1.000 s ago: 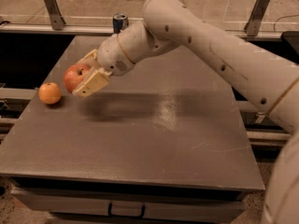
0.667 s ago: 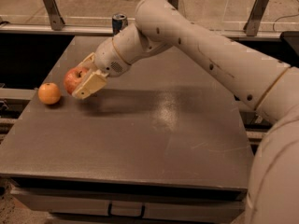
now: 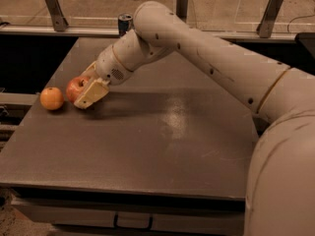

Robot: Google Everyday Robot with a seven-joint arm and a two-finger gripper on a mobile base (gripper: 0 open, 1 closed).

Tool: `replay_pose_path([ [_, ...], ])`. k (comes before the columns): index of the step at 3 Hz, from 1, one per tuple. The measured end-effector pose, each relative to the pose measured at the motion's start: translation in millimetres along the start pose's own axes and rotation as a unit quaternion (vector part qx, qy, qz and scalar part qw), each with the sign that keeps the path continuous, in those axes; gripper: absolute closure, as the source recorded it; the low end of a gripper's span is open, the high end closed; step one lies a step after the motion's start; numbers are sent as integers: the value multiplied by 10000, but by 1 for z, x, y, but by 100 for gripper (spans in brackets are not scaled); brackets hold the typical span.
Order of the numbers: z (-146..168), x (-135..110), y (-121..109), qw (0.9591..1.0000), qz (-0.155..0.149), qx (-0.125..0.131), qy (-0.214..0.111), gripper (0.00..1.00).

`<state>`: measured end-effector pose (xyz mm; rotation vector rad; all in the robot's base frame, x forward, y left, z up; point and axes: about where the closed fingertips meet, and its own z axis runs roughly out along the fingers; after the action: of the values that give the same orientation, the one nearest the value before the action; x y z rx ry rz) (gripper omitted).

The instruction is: Move apple near orange

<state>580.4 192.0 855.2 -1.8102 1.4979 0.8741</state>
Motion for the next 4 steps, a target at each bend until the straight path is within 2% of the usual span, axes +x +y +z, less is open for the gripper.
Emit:
replay_pose_path([
  [1, 14, -3, 3, 9999, 19, -151, -6, 19],
  [2, 19, -1, 5, 9998, 61, -186, -8, 0],
  [3, 3, 1, 6, 10000, 53, -32, 50, 0],
  [4, -60, 3, 13, 9987, -106, 443, 217, 0],
])
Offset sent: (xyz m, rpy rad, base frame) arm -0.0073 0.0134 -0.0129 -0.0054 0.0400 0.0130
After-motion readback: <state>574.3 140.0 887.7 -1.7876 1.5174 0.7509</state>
